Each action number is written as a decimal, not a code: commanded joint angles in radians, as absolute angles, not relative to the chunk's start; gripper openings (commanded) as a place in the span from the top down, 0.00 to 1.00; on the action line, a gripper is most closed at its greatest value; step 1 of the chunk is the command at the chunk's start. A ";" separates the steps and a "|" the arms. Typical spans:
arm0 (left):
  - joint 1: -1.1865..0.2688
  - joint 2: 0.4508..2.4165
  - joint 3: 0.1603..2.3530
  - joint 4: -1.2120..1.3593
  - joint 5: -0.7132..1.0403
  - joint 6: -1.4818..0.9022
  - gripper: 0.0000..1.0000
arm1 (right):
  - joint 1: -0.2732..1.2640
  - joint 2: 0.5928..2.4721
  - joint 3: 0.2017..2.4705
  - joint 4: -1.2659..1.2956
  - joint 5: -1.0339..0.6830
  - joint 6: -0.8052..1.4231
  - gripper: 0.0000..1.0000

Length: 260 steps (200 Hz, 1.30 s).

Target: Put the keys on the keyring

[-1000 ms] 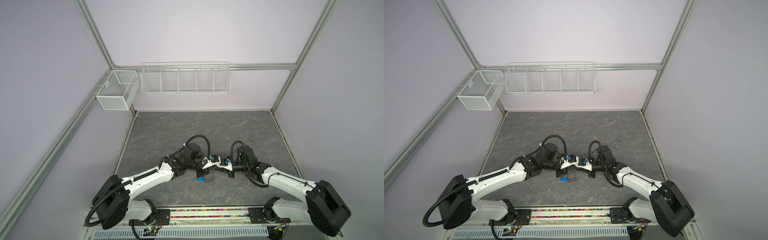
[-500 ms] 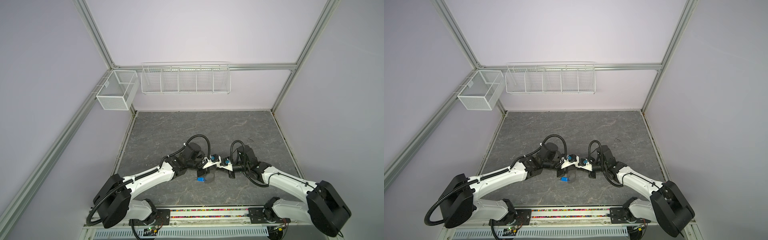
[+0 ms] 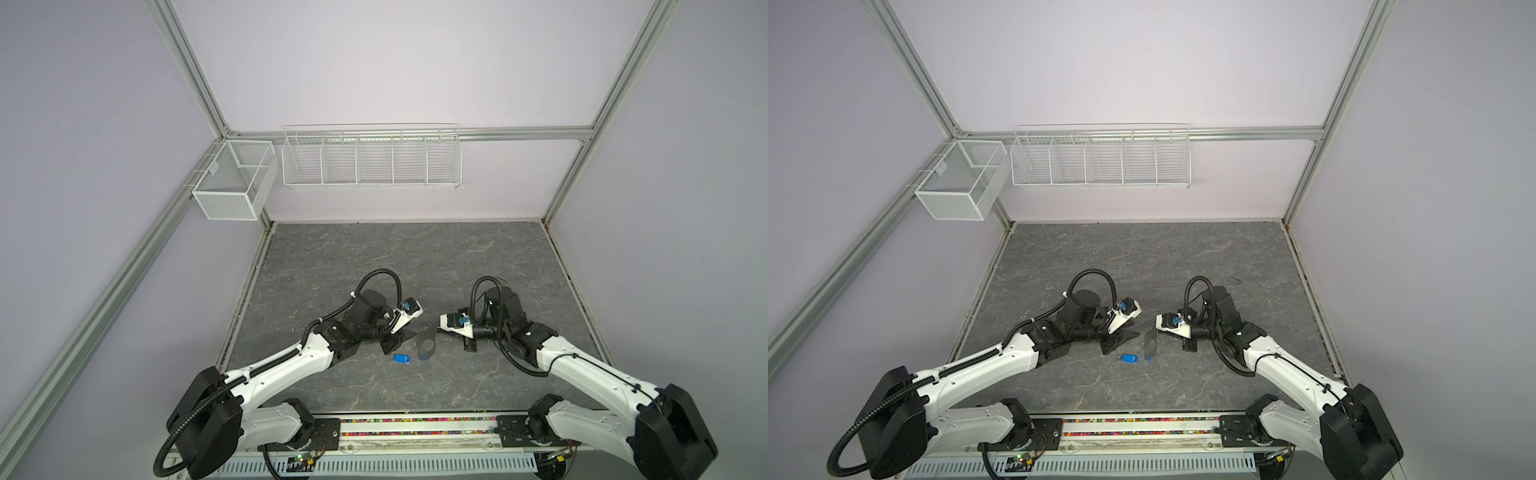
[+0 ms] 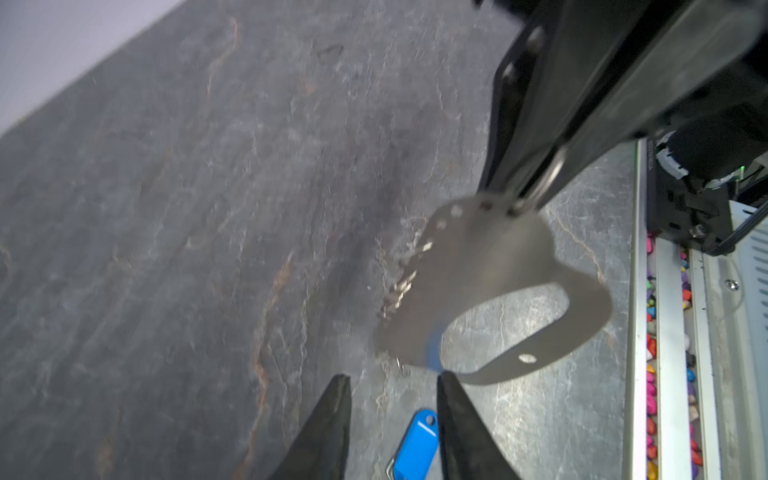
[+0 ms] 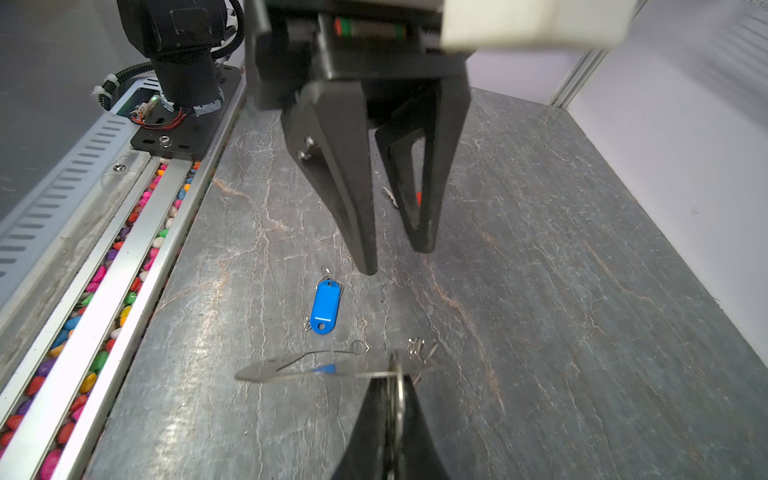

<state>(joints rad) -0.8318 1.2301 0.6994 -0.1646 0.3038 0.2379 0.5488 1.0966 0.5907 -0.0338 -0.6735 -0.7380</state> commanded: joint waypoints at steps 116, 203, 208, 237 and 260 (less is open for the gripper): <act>-0.940 1.160 0.369 0.025 -0.056 -0.185 0.71 | 0.546 1.034 0.642 -0.167 -0.667 -0.772 0.92; -0.969 1.191 0.246 0.260 -0.031 -0.078 0.74 | 0.550 1.040 0.637 -0.163 -0.657 -0.776 0.93; -0.969 1.193 0.245 0.266 -0.023 -0.072 0.75 | 0.550 1.041 0.637 -0.163 -0.656 -0.776 0.93; -0.978 1.220 0.247 0.270 -0.024 -0.069 0.78 | 0.551 1.048 0.639 -0.163 -0.654 -0.777 0.93; -0.986 1.246 0.263 0.258 -0.037 -0.065 0.79 | 0.549 1.052 0.641 -0.163 -0.652 -0.778 0.93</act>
